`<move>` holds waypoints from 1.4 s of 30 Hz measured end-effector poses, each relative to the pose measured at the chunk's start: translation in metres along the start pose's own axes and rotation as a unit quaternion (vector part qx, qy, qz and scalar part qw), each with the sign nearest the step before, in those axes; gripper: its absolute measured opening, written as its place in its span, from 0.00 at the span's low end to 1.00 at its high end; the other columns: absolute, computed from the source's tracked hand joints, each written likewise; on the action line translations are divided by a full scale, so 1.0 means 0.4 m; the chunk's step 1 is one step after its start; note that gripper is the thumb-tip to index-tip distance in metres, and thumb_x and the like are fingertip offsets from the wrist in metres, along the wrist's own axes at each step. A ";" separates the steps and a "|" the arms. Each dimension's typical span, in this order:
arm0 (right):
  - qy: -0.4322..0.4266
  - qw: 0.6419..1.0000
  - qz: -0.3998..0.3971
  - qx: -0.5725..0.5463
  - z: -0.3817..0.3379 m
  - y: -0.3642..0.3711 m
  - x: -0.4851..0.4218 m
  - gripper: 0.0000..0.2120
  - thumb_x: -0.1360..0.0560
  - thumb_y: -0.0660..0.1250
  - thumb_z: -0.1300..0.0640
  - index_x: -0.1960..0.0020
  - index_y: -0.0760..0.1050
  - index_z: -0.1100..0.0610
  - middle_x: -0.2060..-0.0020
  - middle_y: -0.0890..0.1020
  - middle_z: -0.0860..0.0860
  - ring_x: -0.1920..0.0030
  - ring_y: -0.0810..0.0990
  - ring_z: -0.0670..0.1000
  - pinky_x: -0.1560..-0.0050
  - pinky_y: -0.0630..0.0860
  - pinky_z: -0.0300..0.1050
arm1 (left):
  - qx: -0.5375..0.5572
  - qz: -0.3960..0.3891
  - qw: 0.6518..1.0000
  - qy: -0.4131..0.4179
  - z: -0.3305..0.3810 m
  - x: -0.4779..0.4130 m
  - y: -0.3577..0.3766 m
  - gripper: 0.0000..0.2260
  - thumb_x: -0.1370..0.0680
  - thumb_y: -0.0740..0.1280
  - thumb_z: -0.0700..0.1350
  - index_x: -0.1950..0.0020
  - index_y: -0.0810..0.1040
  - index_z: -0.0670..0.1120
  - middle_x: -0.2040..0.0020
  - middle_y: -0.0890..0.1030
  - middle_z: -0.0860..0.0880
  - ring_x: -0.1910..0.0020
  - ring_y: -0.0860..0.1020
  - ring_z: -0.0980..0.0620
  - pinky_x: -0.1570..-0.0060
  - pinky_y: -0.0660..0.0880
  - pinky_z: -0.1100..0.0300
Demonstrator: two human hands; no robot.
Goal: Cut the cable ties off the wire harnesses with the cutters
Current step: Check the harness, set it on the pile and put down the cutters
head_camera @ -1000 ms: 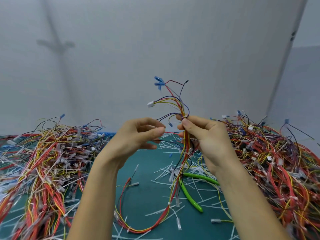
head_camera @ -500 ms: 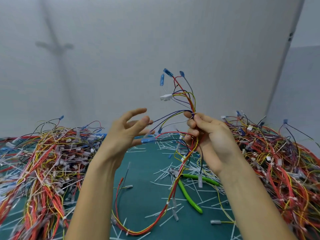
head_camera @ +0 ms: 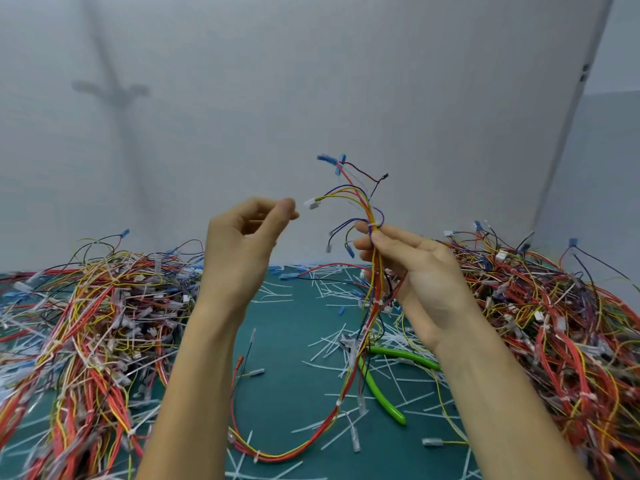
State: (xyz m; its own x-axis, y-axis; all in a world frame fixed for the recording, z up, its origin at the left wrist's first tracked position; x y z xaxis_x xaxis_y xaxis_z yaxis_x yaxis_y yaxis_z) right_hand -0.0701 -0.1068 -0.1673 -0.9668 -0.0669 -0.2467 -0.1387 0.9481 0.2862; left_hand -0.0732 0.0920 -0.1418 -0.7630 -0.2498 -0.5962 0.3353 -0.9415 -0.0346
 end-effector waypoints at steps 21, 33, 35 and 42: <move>-0.025 0.948 0.041 0.315 -0.002 0.003 0.006 0.32 0.25 0.70 0.45 0.25 0.61 0.49 0.27 0.65 0.48 0.29 0.67 0.48 0.28 0.65 0.52 | 0.009 -0.072 0.993 -0.093 -0.020 0.035 0.094 0.02 0.25 0.72 0.39 0.53 0.83 0.42 0.64 0.83 0.46 0.69 0.80 0.59 0.65 0.77 0.67; 0.041 0.971 -0.141 0.191 0.052 0.036 0.014 0.11 0.27 0.73 0.67 0.46 0.78 0.60 0.59 0.87 0.58 0.59 0.87 0.55 0.55 0.82 0.38 | 0.184 0.040 0.970 -0.155 -0.021 0.034 0.089 0.03 0.25 0.73 0.39 0.58 0.82 0.40 0.71 0.80 0.52 0.70 0.79 0.55 0.64 0.80 0.64; 0.019 0.980 -0.111 0.161 0.049 0.033 0.011 0.07 0.27 0.71 0.68 0.50 0.80 0.60 0.61 0.87 0.58 0.63 0.86 0.54 0.59 0.83 0.41 | 0.187 0.028 0.969 -0.157 -0.021 0.034 0.092 0.04 0.25 0.72 0.41 0.57 0.82 0.40 0.69 0.82 0.51 0.68 0.81 0.55 0.63 0.80 0.63; -0.055 0.976 -0.121 0.173 0.014 0.036 0.019 0.12 0.24 0.69 0.66 0.45 0.83 0.52 0.58 0.87 0.54 0.57 0.87 0.53 0.59 0.83 0.43 | 0.134 -0.181 0.962 -0.157 -0.009 0.045 0.103 0.22 0.32 0.77 0.43 0.40 0.76 0.43 0.54 0.86 0.46 0.59 0.84 0.50 0.63 0.78 0.61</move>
State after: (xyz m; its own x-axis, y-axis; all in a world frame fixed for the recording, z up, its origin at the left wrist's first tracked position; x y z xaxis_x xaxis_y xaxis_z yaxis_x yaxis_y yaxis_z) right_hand -0.0781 -0.0920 -0.1700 -0.8834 -0.2866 -0.3708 -0.2609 0.9580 -0.1187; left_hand -0.0710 0.0498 -0.1569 -0.9464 0.0885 -0.3106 -0.1056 -0.9936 0.0388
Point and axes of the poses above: each hand's wrist, its own x-axis away from the middle knuckle, its own y-axis out of the palm, z = x × y, the point moved 3 cm from there along -x, towards the middle knuckle
